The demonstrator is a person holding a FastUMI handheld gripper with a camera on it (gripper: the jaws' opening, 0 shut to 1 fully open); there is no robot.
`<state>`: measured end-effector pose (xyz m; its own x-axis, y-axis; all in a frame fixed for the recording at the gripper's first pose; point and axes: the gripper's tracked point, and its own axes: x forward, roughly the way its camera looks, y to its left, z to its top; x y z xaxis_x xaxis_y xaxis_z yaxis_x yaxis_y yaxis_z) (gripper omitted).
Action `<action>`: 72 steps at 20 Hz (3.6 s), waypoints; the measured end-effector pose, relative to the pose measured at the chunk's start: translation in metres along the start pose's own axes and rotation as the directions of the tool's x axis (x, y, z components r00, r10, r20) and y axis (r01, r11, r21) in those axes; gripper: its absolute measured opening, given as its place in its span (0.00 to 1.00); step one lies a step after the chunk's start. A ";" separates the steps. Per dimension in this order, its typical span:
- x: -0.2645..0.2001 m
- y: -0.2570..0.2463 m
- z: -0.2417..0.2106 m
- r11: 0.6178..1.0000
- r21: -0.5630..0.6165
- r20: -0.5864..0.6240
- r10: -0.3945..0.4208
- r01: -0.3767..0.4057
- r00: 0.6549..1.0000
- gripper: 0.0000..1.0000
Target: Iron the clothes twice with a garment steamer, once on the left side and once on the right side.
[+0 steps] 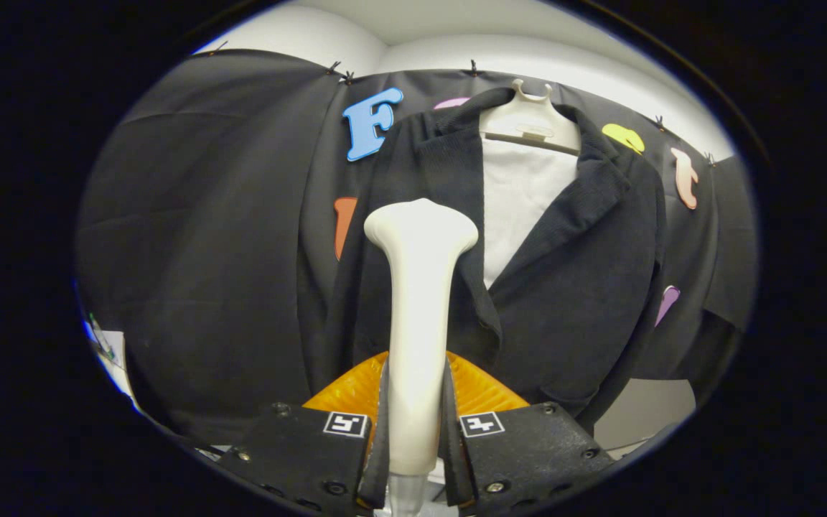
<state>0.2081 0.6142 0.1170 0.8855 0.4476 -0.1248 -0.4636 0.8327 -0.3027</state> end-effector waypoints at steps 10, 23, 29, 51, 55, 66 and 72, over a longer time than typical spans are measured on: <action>-0.005 0.005 -0.038 1.000 -0.006 -0.067 0.023 -0.023 0.997 0.34; -0.004 0.010 -0.097 0.999 0.028 -0.180 0.050 -0.046 0.982 0.33; -0.003 0.008 -0.142 0.998 0.026 -0.245 0.061 -0.056 0.968 0.33; -0.033 -0.005 -0.218 0.995 0.096 -0.344 0.061 -0.029 0.937 0.33; -0.063 -0.054 -0.217 0.991 0.132 -0.317 0.048 -0.006 0.947 0.33; -0.218 -0.244 -0.248 0.957 0.246 -0.240 -0.097 0.157 0.966 0.33; -0.313 -0.306 -0.292 0.926 0.320 -0.230 -0.129 0.200 0.965 0.33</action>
<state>0.0819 0.1242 -0.0269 0.9211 0.2497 -0.2987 -0.2625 0.9649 -0.0027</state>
